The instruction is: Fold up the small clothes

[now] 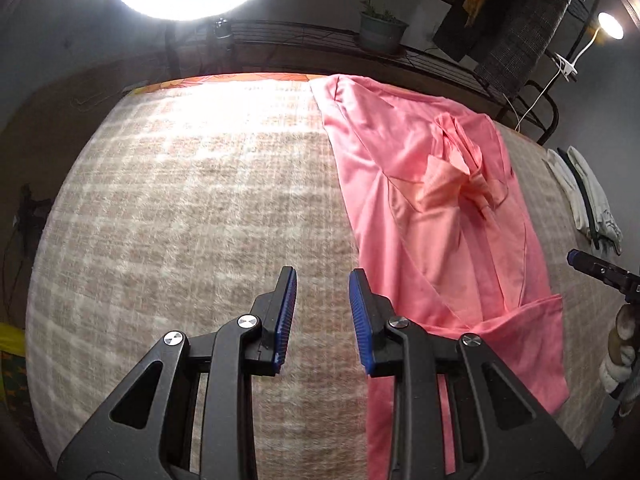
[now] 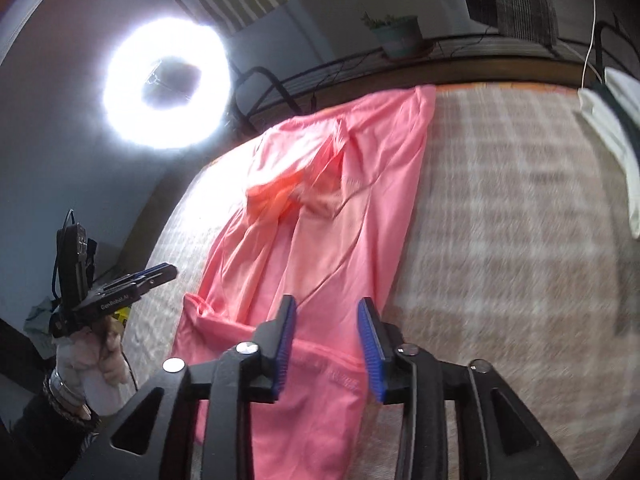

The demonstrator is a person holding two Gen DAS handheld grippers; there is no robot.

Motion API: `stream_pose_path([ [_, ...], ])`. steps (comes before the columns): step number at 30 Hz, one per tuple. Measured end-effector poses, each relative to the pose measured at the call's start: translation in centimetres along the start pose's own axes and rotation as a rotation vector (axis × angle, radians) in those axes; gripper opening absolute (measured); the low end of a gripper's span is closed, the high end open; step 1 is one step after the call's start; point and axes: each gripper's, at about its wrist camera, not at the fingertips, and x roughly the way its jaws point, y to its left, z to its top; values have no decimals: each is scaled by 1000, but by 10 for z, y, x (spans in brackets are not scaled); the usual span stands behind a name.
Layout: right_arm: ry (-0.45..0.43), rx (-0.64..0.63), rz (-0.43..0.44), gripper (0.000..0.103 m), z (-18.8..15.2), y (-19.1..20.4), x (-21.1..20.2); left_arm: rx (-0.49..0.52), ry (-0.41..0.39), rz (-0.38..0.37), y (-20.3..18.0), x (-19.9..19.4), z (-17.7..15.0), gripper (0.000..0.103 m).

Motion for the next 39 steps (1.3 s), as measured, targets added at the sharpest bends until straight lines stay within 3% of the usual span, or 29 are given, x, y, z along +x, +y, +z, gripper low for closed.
stream_pose_path([
  [7,-5,22,-50,42,35,-23,9,7,10,-40,4,21,37,27],
  [10,-4,30,-59,53,53,-34,20,-3,19,-59,4,39,58,30],
  [14,-11,54,-67,54,82,-50,38,-17,8,-73,9,62,89,38],
  [23,-53,135,-52,52,141,-87,84,-76,11,-37,24,136,158,38],
  [28,-50,91,-84,49,164,-89,106,-55,0,-10,16,160,178,40],
  [30,-50,76,-94,49,174,-89,112,-62,-11,-23,13,164,184,49],
  [35,-60,68,-90,49,193,-91,123,-54,-39,-59,1,175,194,50],
  [37,-58,63,-66,49,198,-89,129,-17,-45,-53,-10,180,196,34],
  [38,-53,54,-54,37,200,-87,131,2,-41,-58,-15,182,196,14],
  [39,-43,42,-43,29,199,-85,133,17,-40,-57,-19,183,195,7],
])
